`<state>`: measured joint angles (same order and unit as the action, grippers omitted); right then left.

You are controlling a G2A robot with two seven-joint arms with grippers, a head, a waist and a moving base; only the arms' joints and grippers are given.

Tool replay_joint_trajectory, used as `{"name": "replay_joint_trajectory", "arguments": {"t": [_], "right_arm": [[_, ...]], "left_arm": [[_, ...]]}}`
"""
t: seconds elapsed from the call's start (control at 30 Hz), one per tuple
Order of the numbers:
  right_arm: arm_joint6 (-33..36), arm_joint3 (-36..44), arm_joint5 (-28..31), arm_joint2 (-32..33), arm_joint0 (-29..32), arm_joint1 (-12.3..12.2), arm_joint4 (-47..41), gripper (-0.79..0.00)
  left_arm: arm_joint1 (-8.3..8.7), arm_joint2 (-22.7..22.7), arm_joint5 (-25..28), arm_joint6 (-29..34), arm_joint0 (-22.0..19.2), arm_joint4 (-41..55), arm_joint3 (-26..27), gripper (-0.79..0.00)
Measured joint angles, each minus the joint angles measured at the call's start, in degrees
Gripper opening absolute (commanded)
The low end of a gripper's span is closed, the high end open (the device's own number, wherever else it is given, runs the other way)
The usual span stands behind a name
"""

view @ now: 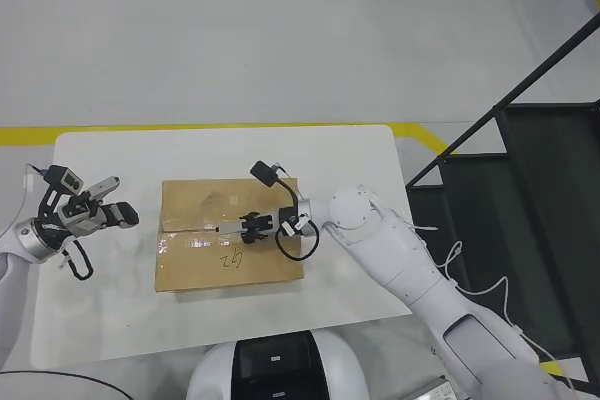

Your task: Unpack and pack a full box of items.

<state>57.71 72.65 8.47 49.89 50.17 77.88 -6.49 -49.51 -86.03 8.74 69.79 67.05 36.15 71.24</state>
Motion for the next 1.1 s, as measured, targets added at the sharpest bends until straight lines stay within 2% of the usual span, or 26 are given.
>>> {"name": "replay_joint_trajectory", "arguments": {"t": [0.37,0.67,1.1], "right_arm": [[-0.2,-6.8,1.6,-6.7,-7.0,3.4,-3.4,0.0],[0.1,-14.6,4.6,-12.2,-12.3,7.3,-8.0,0.0],[1.8,-25.3,9.6,-17.7,-18.2,13.4,-13.0,0.0]], "left_arm": [[-0.05,-0.2,0.0,-0.1,0.3,0.1,0.2,0.0],[-0.01,-1.1,0.4,-0.2,0.5,0.6,-0.5,0.0],[0.07,-6.5,2.2,-4.0,4.0,7.2,-1.5,0.0]]}}
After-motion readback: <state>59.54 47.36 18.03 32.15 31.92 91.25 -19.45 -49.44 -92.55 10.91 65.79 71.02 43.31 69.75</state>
